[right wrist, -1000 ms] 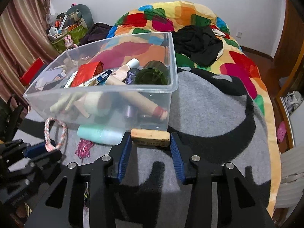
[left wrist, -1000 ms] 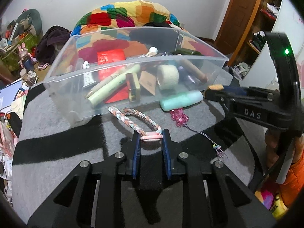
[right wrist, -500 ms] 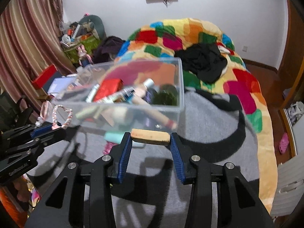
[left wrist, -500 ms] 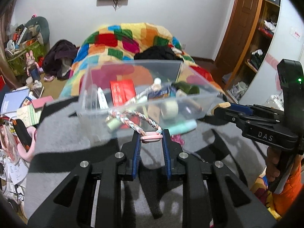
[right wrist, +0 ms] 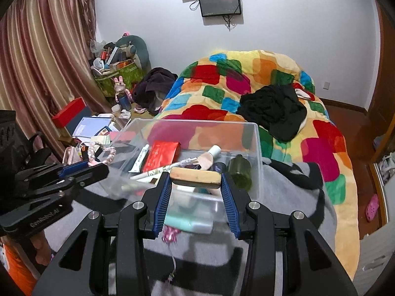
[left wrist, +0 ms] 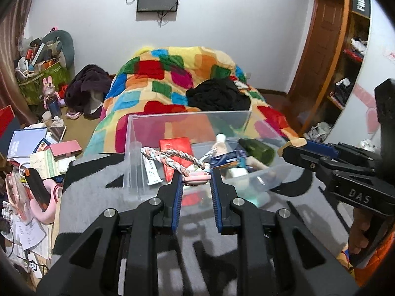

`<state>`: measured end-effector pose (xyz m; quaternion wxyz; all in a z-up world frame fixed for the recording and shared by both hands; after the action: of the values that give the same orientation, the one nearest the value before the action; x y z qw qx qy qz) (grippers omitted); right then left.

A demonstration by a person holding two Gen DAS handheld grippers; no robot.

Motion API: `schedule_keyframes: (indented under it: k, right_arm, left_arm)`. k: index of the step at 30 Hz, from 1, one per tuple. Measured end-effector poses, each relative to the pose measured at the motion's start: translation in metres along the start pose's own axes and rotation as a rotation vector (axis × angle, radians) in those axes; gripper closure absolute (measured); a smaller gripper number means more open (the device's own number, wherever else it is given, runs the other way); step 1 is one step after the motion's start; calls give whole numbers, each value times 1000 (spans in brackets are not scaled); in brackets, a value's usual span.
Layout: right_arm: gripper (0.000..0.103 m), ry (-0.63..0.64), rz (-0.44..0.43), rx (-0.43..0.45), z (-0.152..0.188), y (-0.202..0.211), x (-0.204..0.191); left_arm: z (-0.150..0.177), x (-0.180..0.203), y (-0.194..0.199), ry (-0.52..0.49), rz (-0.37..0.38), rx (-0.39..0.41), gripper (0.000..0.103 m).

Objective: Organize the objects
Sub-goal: 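Lower the braided rope and wooden block into the clear bin and release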

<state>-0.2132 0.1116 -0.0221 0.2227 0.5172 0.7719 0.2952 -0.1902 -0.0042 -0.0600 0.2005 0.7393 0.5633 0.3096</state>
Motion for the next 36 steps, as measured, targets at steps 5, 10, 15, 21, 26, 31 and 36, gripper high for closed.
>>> schedule_keyframes:
  k: [5, 10, 15, 21, 26, 31, 36]
  right_arm:
    - [65, -19, -5, -70, 0, -33, -1]
    - [65, -11, 1, -125, 7, -59, -5]
    - [65, 16, 11, -122, 12, -59, -8]
    - [45, 55, 13, -91, 10, -42, -11]
    - [40, 90, 33, -46, 9, -23, -9]
    - [32, 93, 62, -14, 17, -5, 5]
    - [32, 98, 99, -33, 37, -3, 20]
  left_arm:
    - [0, -14, -21, 22, -10, -47, 81]
    - [3, -17, -33, 25, -6, -76, 81]
    - [4, -12, -34, 17, 2, -80, 76]
    - [0, -2, -22, -9, 0, -46, 54]
    - [-4, 7, -8, -35, -12, -16, 39]
    - [-1, 13, 4, -45, -10, 2, 29]
    - [15, 19, 3, -30, 15, -26, 29]
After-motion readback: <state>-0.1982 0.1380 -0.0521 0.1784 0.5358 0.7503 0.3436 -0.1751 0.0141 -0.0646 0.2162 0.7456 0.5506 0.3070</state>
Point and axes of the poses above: each gripper's, at about its wrist camera, not at the fingertips, and y roughly against the way its jaws point, x to its right, z to its underside, the point moved 10 cm from there along -y, roughly the way its jaws point, and after that the axes turned 10 degrees about z, right-handed, at the moved point
